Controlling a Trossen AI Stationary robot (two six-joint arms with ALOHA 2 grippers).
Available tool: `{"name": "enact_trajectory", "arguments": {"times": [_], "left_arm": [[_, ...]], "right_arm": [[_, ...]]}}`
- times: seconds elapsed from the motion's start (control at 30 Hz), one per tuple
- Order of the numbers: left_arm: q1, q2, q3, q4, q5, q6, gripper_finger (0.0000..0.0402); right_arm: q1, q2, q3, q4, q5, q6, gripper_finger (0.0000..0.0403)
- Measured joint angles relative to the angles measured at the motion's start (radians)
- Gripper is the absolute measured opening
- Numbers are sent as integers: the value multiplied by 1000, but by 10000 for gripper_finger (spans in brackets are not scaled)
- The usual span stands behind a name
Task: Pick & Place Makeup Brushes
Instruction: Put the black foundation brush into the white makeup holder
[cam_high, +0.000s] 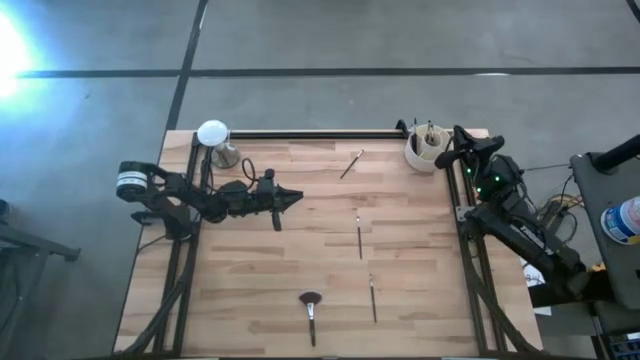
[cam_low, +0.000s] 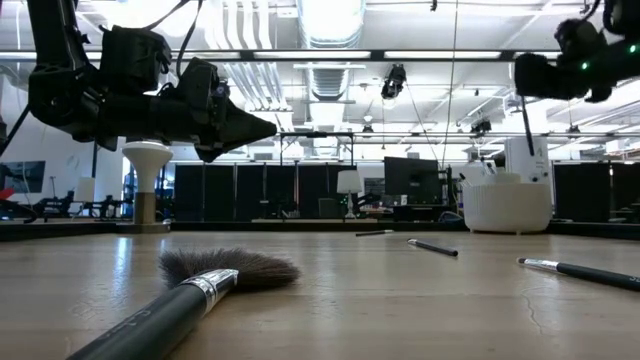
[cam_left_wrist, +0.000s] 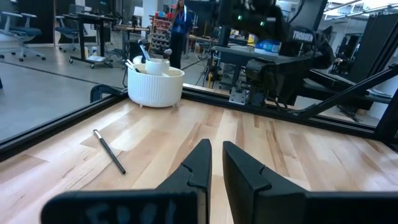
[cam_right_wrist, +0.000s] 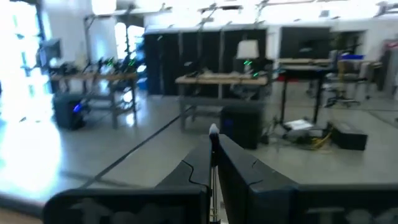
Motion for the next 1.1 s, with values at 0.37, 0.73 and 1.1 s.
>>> {"name": "enact_trajectory", "arguments": {"times": [0.37, 0.73, 1.1], "left_arm": [[0, 0, 0, 0, 0, 0, 32], [0, 0, 0, 0, -3, 1, 32], [0, 0, 7, 0, -3, 0, 32]], "right_arm": [[-18, 94, -181, 363, 257, -8, 12], [-18, 270, -181, 524, 312, 17, 12], [-24, 522, -96, 576, 361, -13, 12]]}}
